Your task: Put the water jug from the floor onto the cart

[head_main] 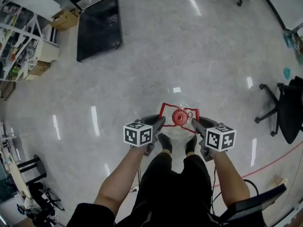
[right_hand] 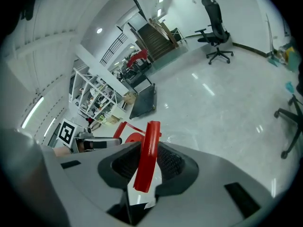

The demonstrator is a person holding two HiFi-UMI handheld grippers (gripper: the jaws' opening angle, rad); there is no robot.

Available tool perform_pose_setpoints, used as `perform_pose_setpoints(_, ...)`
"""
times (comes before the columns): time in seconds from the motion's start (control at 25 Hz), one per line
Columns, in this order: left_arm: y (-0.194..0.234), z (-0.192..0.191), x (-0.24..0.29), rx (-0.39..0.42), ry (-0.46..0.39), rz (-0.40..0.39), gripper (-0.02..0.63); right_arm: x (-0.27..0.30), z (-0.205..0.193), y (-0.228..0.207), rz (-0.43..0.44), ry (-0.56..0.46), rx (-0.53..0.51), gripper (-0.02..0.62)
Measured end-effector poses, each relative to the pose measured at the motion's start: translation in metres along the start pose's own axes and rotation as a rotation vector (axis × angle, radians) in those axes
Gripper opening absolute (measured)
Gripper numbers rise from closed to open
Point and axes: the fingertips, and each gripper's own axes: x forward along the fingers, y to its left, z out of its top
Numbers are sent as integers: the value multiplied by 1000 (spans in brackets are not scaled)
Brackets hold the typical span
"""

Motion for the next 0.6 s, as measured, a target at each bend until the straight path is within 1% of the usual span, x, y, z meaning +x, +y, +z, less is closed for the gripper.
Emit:
perform_pose_setpoints(0.08,-15,22,-32,11,-58,-5,77,-18,22,28,14,-21,-33,103)
perform_pose_setpoints(0.32,-45,97,-121,83,-222,25,77,-56,96,110,52,-106,-141,103)
perform_pose_setpoints(0.48,-51,148,-174,117,-322,25,78,-67,148,162,83,-168,-204,103)
perform_pose_setpoints(0.6,-43,187,-213,145,-374,32,80,-62,184,203,97,-192,-243,103)
